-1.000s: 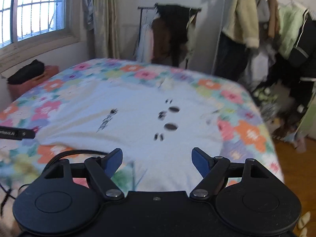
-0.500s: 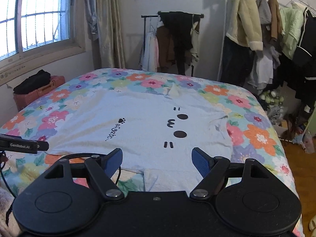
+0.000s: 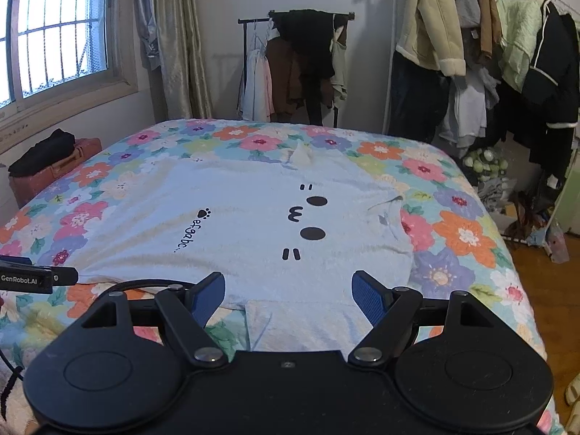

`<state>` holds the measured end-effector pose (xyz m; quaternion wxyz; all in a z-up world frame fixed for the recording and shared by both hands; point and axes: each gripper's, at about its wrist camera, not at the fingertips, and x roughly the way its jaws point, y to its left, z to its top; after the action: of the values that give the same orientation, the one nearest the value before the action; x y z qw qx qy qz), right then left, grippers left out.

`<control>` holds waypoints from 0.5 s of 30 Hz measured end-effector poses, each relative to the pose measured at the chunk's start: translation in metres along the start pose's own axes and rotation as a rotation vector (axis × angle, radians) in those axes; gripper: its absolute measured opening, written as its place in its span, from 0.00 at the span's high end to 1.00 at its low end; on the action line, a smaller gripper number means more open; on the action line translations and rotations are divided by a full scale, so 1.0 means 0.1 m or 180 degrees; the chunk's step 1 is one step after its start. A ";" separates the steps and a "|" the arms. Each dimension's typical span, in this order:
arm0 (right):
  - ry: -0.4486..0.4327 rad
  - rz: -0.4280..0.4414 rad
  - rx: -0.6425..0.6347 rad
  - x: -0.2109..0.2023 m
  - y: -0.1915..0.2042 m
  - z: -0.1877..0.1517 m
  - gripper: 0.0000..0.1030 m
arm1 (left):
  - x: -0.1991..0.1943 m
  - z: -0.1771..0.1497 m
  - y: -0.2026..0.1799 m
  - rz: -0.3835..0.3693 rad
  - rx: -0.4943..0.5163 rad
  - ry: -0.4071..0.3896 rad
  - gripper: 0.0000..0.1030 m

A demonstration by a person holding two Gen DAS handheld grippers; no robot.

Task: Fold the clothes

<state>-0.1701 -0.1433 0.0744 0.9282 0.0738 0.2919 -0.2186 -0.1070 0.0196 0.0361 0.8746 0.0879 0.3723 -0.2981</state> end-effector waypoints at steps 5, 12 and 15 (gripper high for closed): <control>0.0040 0.0038 0.0059 0.03 -0.02 -0.01 0.21 | 0.01 0.00 0.01 0.0003 -0.0005 0.0015 0.00; 0.0048 0.0039 0.0042 0.04 -0.01 -0.02 0.21 | 0.03 -0.02 0.00 -0.0050 -0.0005 0.0023 0.00; 0.0050 0.0035 0.0033 0.04 -0.02 -0.02 0.21 | 0.03 -0.03 0.01 -0.0112 -0.0028 0.0012 0.00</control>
<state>-0.1690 -0.1455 0.0703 0.9267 0.0819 0.2976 -0.2145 -0.1070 0.0201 0.0315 0.8689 0.0780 0.3767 -0.3116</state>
